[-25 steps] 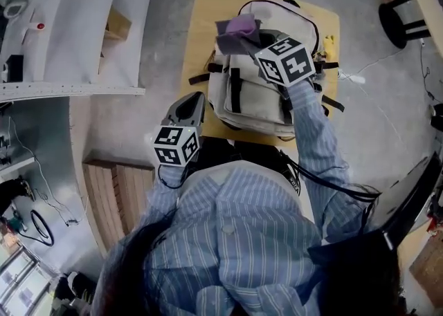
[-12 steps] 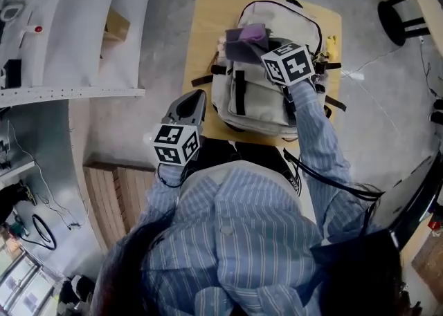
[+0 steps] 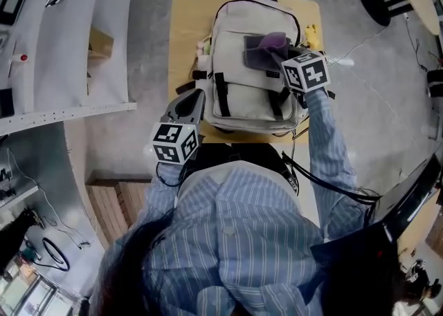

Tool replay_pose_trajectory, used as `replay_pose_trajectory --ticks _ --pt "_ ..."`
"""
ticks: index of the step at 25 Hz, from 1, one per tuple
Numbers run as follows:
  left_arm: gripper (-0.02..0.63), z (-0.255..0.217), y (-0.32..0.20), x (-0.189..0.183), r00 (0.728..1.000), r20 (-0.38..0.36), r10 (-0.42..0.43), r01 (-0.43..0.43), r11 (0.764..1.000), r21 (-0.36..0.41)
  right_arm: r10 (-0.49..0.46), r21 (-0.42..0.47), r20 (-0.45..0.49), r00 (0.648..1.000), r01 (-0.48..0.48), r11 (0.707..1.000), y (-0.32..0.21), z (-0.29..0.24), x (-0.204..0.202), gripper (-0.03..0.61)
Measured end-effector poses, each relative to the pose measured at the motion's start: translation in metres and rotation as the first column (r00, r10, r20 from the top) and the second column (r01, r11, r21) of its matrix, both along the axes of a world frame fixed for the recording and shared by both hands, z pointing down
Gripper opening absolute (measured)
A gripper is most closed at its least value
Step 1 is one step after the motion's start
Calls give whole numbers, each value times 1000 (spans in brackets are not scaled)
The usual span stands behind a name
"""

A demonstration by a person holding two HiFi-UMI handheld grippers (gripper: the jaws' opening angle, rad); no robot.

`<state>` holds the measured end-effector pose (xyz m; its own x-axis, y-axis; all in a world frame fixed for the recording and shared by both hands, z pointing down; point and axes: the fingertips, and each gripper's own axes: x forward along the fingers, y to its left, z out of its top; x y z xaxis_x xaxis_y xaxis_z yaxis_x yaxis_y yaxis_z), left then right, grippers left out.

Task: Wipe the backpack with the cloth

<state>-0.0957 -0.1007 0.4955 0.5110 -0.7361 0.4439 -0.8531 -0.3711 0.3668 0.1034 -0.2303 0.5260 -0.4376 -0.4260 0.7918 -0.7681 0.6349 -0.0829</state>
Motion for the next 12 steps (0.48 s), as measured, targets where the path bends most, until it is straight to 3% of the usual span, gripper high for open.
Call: replay_pose_trajectory --ticks 12 --pt "12 -3 -7 56 995 -8 95 -95 995 0 255 -35 -24 967 -256 966 16 8 131 41"
